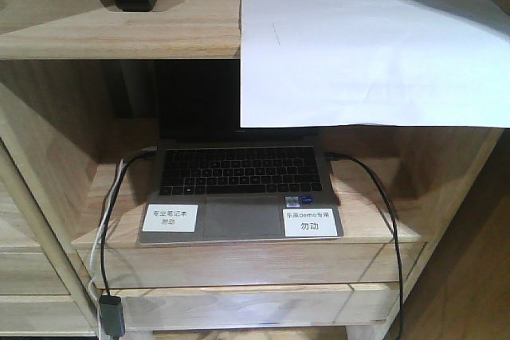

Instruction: Grab stapler and paper to desk for stapling

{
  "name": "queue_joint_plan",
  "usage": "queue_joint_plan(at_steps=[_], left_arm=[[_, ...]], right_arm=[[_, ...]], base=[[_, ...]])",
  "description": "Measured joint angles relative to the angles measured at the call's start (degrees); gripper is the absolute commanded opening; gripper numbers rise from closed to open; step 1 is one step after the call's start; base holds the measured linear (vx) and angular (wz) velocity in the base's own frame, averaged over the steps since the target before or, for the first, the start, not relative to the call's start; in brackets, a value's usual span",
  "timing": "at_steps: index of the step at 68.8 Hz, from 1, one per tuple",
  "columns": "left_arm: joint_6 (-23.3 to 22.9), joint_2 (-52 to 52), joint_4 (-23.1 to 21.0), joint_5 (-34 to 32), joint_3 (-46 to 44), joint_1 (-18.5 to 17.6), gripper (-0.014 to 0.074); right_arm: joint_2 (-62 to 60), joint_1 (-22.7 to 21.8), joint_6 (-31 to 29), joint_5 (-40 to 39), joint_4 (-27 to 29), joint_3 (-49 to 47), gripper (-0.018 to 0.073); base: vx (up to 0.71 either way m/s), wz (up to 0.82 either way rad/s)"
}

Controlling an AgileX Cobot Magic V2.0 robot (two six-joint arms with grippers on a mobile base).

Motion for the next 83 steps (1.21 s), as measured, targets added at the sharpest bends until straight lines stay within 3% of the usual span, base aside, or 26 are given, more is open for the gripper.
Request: queue_joint_plan(at_steps=[75,83], left_arm=[[0.0,0.0,0.0,-0.06,0.0,0.0,-0.0007],[-0.11,0.0,0.0,-2.89,0.0,0.0,-0.0007]], right_arm=[[0.0,0.0,0.0,0.0,0.0,0.0,-0.0009],[0.0,0.0,0.0,0.0,0.0,0.0,-0.0009]], base=[[0.0,0.0],[0.0,0.0]])
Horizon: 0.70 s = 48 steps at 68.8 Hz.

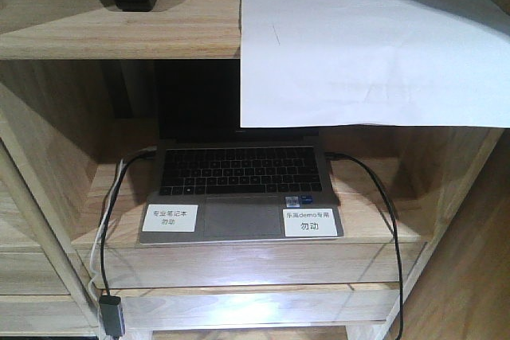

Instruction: Grab stapler and paper to desk for stapling

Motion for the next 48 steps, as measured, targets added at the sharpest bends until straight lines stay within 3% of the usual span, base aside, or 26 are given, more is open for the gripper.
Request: queue_joint_plan(at_steps=[13,22,31,48], left_arm=[[0.0,0.0,0.0,-13.05,-0.21,0.0,-0.0007],[0.0,0.0,0.0,-13.91,-5.35,0.0,-0.0007],[0.0,2.12,0.0,-9.42,-15.36,0.0,-0.0007],[0.0,13.47,0.0,5.88,-33.14,0.0,-0.0007]], right_arm=[[0.0,0.0,0.0,0.0,0.0,0.0,-0.0009],[0.0,0.0,0.0,0.0,0.0,0.0,-0.0009],[0.0,0.0,0.0,0.0,0.0,0.0,-0.0009],[0.0,0.0,0.0,0.0,0.0,0.0,-0.0009]], base=[[0.0,0.0],[0.0,0.0],[0.0,0.0],[0.0,0.0]])
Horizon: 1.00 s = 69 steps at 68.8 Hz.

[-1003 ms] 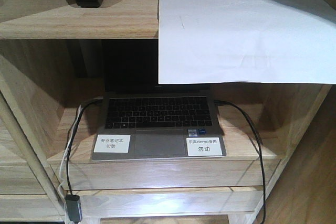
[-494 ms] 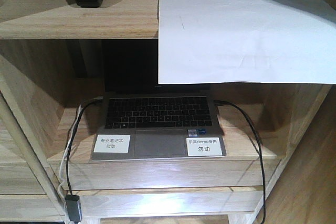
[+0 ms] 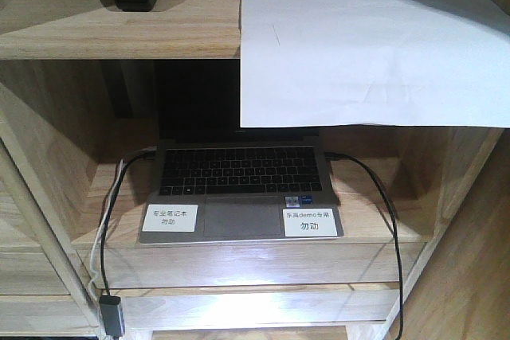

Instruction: Grab stapler and paper to desk for stapling

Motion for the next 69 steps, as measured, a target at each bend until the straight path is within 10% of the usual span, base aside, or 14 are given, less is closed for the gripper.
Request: queue_joint_plan(at_steps=[37,69], left_arm=[[0.0,4.58,-0.06,9.04,-5.16,0.0,0.0036],[0.0,4.59,-2.61,9.04,-5.16,0.0,0.0477]], right_arm=[[0.0,0.0,0.0,0.0,0.0,0.0,-0.0009],[0.0,0.0,0.0,0.0,0.0,0.0,-0.0009]], base=[[0.0,0.0],[0.0,0.0]])
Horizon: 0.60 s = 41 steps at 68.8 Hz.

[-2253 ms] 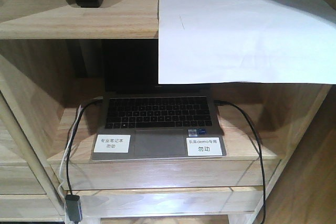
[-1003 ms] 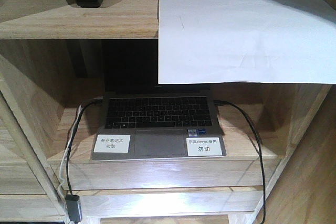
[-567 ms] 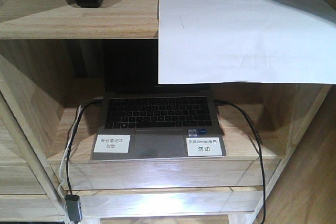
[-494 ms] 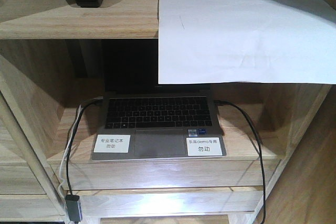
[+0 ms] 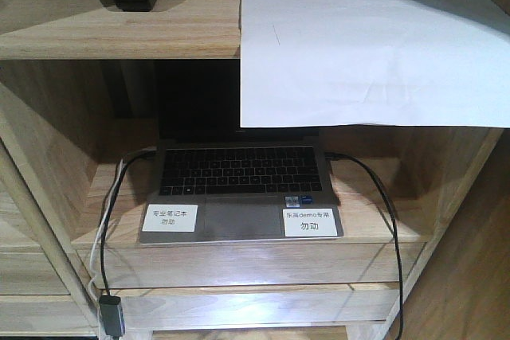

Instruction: Grab stapler and paper to desk for stapling

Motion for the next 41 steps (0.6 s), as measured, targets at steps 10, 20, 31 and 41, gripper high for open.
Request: queue_joint_plan(at_steps=[10,20,31,41], left_arm=[[0.0,0.0,-3.26,0.0,0.0,0.0,0.0489],[2.56,1.0,-3.95,0.35,-0.42,-2.13,0.0489],[6.75,5.72,-3.95,3.68,-3.35,-9.57,0.0489],[9.61,11.91,-3.95,4.74,-6.44,-15.62,0.0489]], right_arm=[[0.0,0.0,0.0,0.0,0.0,0.0,-0.0009],[0.0,0.0,0.0,0.0,0.0,0.0,-0.0009],[0.0,0.0,0.0,0.0,0.0,0.0,-0.0009],[0.0,0.0,0.0,0.0,0.0,0.0,-0.0009]], base=[[0.0,0.0],[0.0,0.0],[0.0,0.0],[0.0,0.0]])
